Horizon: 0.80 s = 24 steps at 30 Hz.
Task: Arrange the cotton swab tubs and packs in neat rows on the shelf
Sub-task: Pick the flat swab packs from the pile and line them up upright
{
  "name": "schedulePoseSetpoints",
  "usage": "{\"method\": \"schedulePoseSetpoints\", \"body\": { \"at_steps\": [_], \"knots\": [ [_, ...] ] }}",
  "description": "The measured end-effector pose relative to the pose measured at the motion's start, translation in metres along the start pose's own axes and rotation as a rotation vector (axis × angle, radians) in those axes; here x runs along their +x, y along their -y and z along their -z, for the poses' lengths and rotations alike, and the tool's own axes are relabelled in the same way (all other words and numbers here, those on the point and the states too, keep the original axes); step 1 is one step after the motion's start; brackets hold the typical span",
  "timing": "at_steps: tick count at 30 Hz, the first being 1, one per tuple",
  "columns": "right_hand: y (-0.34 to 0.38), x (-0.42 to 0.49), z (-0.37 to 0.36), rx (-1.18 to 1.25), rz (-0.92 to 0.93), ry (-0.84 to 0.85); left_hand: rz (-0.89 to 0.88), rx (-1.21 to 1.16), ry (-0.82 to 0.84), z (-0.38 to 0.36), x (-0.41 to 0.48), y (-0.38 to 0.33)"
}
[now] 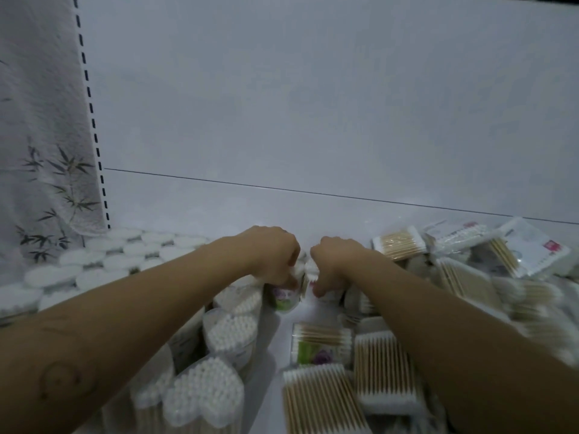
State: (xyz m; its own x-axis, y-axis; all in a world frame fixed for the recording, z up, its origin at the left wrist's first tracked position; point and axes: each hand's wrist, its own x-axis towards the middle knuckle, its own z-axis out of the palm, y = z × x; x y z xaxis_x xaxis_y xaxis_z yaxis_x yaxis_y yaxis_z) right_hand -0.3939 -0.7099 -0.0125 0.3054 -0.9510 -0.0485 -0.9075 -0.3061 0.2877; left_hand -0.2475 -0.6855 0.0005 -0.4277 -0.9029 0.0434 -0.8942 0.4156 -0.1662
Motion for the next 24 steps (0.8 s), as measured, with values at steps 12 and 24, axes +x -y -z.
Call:
{"method": "schedulePoseSetpoints", "body": {
  "at_steps": [12, 24],
  "knots": [
    [-0.027, -0.045, 0.070, 0.283, -0.151, -0.248, -0.016, 0.047, 0.078, 0.009, 0.004, 0.004],
    [-0.117, -0.114, 0.087, 0.606, -0.461, -0.805, -0.219, 0.000, -0.190, 0.056, 0.010, -0.045]
  ]
}}
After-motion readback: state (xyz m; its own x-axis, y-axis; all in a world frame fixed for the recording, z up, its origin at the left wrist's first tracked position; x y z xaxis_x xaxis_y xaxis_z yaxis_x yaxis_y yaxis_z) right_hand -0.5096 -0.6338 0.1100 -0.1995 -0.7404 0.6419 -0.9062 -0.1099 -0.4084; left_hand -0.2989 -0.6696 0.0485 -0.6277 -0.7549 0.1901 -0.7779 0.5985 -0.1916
